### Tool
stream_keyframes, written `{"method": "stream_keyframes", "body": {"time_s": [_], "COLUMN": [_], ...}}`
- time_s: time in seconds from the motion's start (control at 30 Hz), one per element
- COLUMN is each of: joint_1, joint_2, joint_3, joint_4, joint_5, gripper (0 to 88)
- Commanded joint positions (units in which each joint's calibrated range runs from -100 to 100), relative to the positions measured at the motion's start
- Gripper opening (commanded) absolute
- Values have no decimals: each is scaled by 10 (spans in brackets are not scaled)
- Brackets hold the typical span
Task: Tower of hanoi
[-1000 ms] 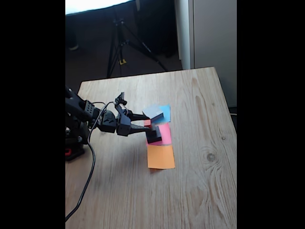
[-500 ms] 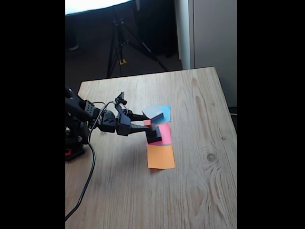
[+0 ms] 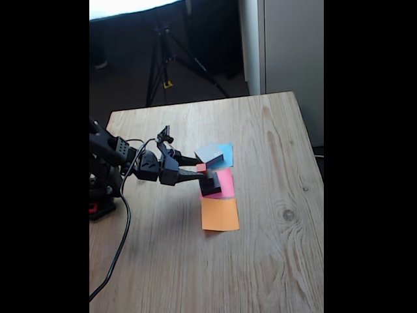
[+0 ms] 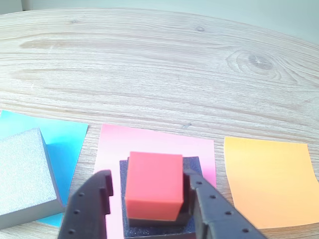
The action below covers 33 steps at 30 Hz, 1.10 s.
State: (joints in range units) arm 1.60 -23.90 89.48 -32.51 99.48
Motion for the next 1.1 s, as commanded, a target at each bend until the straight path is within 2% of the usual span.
{"method": "stream_keyframes", "body": {"time_s": [0.0,1.07], "joint_1": [-6,-15], "joint_2": [0,8], "joint_3": [-8,-25], "joint_4": [-14,-16], "joint_5": [5,5], "gripper": [120,32]}}
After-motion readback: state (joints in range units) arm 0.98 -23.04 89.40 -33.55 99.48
